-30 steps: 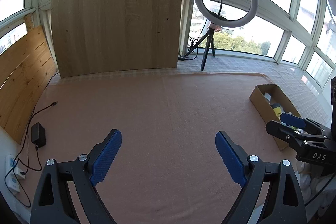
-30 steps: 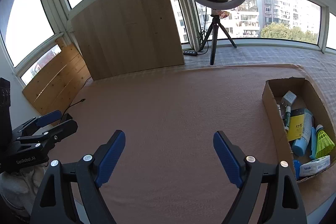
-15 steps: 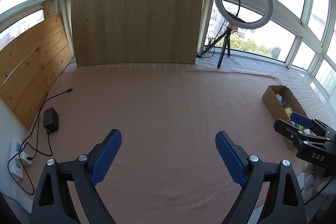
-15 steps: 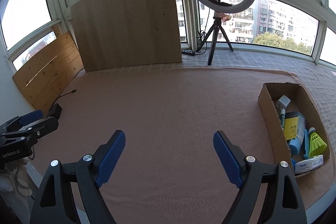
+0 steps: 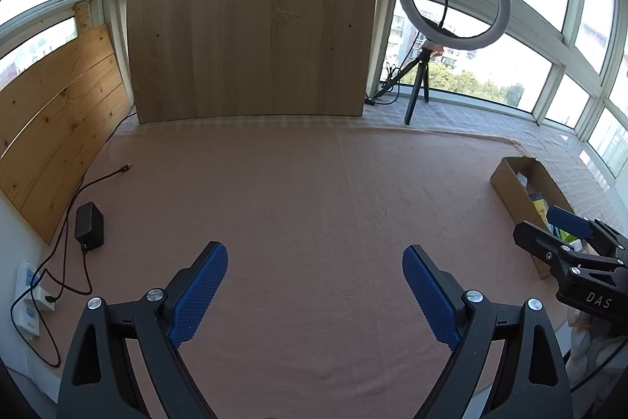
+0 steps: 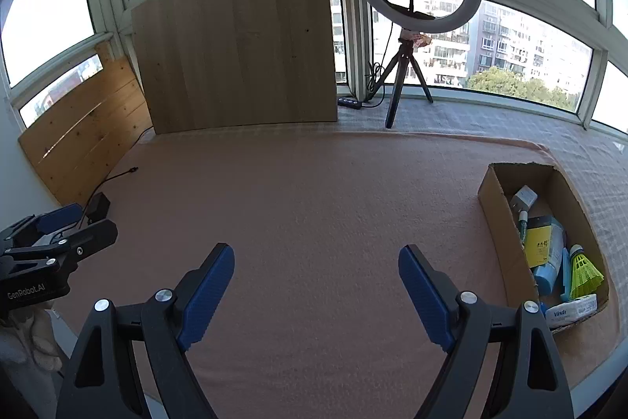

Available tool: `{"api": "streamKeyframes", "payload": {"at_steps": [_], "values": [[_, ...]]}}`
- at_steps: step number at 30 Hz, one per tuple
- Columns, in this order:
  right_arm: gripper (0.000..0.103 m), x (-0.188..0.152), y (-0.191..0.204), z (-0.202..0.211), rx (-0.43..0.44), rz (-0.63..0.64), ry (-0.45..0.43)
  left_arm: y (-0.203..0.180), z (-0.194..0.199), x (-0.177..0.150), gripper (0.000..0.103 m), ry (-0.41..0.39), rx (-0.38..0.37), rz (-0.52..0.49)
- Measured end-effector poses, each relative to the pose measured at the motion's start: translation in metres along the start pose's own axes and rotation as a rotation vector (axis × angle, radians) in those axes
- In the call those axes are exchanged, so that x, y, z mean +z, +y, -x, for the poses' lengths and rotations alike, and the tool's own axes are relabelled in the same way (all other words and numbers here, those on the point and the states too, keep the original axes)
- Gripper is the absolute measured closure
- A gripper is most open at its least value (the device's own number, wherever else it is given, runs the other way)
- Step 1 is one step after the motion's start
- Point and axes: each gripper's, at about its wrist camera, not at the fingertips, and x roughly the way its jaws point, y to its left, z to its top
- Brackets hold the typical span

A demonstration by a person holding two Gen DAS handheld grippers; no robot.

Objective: Organize objects

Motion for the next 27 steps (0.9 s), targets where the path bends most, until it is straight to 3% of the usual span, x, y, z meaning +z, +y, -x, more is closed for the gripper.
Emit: {"api": "streamKeyframes", "payload": {"at_steps": [27], "values": [[0.02,0.002,0.0,-0.014,0.008,0.002,0.025,0.008,-0.016,0.0,0.01,0.023,0.032,0.017]]}}
